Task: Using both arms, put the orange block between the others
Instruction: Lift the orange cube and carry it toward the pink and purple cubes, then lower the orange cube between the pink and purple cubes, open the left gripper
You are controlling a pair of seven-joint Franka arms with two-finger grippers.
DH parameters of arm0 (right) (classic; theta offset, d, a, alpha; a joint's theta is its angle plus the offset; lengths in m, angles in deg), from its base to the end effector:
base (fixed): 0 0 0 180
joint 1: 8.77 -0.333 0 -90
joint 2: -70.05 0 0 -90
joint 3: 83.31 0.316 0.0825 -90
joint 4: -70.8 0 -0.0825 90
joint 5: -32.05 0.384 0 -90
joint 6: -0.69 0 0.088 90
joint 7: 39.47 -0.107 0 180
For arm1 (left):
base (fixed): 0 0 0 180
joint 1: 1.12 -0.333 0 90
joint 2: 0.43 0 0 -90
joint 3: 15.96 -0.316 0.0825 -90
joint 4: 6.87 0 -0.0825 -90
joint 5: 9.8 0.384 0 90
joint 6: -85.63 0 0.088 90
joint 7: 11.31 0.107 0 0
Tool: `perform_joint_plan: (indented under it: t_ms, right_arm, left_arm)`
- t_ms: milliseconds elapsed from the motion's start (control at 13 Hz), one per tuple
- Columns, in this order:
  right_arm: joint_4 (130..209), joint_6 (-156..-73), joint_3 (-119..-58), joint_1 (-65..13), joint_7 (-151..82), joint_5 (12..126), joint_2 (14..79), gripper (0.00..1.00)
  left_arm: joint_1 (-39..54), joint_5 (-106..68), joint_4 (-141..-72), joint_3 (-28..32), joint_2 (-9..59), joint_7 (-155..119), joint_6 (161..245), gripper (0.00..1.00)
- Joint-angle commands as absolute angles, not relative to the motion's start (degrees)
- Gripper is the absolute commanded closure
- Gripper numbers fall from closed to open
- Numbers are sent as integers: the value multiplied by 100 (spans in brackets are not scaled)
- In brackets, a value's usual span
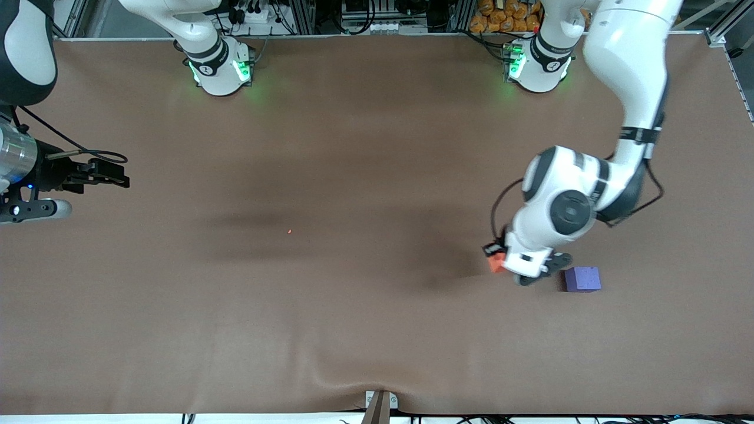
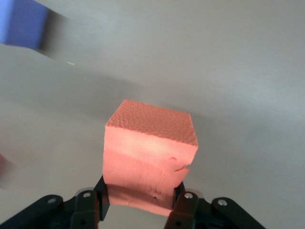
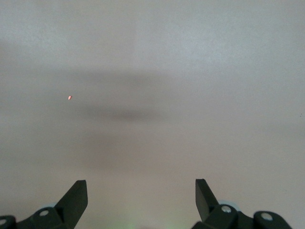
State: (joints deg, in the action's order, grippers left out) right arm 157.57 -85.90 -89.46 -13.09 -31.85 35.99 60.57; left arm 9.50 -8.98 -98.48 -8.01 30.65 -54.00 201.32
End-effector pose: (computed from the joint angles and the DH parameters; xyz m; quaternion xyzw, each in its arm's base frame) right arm 0.5928 -0.0065 0.5517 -0.9949 -0.0495 0.0813 0.0323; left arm 0.6446 -0.2034 0.3090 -0.9749 -0.2126 0.0656 0.0040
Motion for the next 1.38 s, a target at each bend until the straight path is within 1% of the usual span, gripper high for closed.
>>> perform_joint_plan:
  t_ms: [0, 307, 537, 843, 1073, 1303]
  right_arm:
    - [15851, -8614, -8999, -1361, -3112, 3557, 6170, 0]
    - [15851, -8614, -8999, -1343, -3112, 3557, 6161, 0]
    - [15851, -8614, -8999, -1335, -3112, 3557, 6161, 0]
    - [15834, -8623, -8999, -1343, -3121, 3539, 6170, 0]
    - [15825, -8623, -8999, -1370, -3165, 3504, 6170, 0]
    - [15816, -8676, -8982, -1405, -3165, 3276, 6170, 0]
  left_arm:
    - [470, -656, -9959, -734, 2989, -4781, 19796, 100]
    - [-32, -287, -9977, -734, 3120, -4111, 19690, 100]
    - [-419, 117, -10047, -734, 3252, -3593, 19313, 100]
    - [-517, 154, -10442, -725, 2990, -3442, 19189, 100]
    - [-525, 154, -10469, -699, 2840, -3442, 18996, 100]
    - [-647, 145, -10469, -690, 2848, -3416, 18899, 100]
